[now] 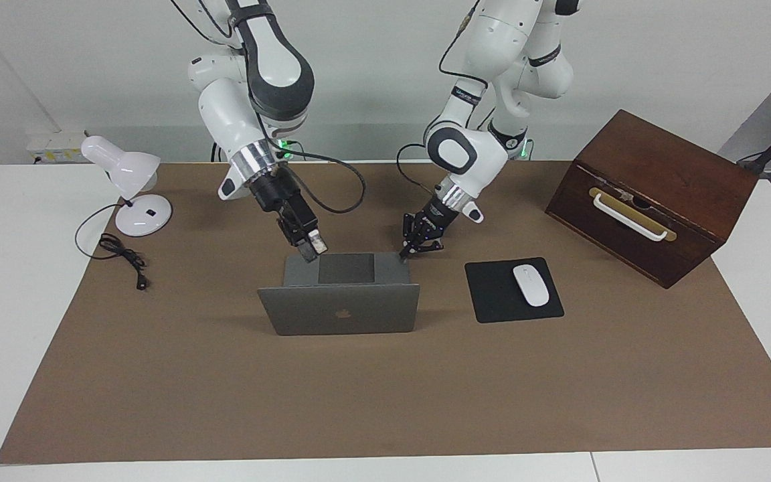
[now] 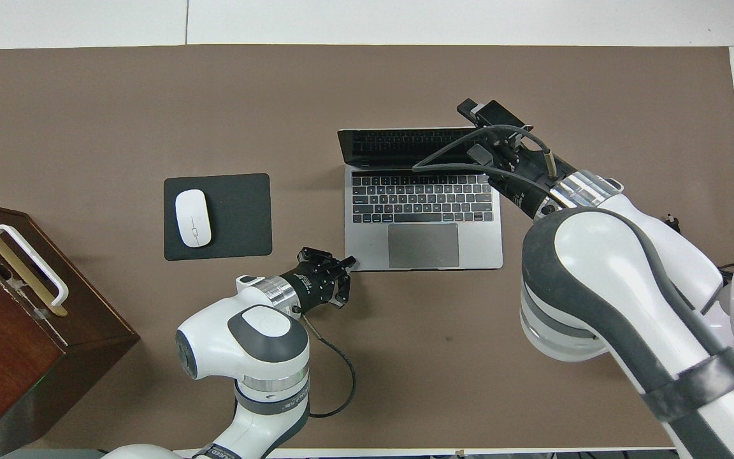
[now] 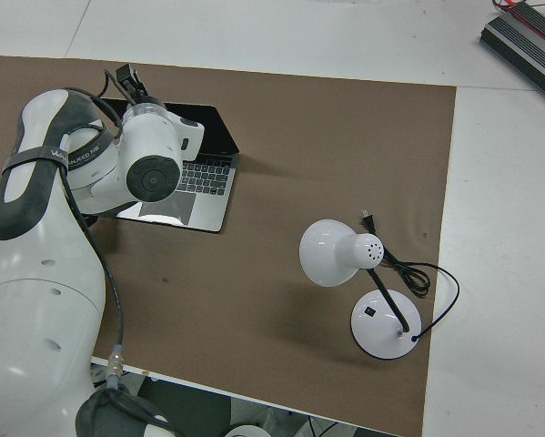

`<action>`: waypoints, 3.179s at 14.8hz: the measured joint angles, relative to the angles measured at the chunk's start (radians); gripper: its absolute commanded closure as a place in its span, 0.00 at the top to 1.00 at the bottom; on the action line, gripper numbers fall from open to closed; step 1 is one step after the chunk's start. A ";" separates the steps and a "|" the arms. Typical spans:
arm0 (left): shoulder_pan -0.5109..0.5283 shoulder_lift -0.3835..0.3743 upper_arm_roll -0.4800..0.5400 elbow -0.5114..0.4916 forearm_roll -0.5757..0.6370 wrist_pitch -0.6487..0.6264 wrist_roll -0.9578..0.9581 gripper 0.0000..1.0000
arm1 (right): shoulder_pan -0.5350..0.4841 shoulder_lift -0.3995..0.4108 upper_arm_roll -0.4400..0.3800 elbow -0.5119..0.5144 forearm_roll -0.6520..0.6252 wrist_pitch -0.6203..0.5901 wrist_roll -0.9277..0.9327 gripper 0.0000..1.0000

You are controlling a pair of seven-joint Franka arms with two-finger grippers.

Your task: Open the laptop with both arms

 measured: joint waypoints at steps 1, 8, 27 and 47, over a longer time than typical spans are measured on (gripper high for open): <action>0.000 0.000 0.000 0.000 0.000 0.000 0.000 0.00 | 0.007 -0.020 0.000 -0.004 0.000 0.000 0.000 1.00; 0.000 -0.002 0.002 0.015 0.000 0.039 0.006 0.00 | 0.011 -0.142 0.000 -0.008 -0.051 0.000 0.000 1.00; 0.209 -0.174 0.014 0.084 0.220 0.114 0.015 0.00 | -0.369 -0.226 -0.023 0.260 -1.333 -1.131 0.131 1.00; 0.530 -0.166 0.019 0.135 0.398 0.164 0.666 0.92 | -0.528 -0.081 0.030 0.441 -1.514 -1.333 0.168 1.00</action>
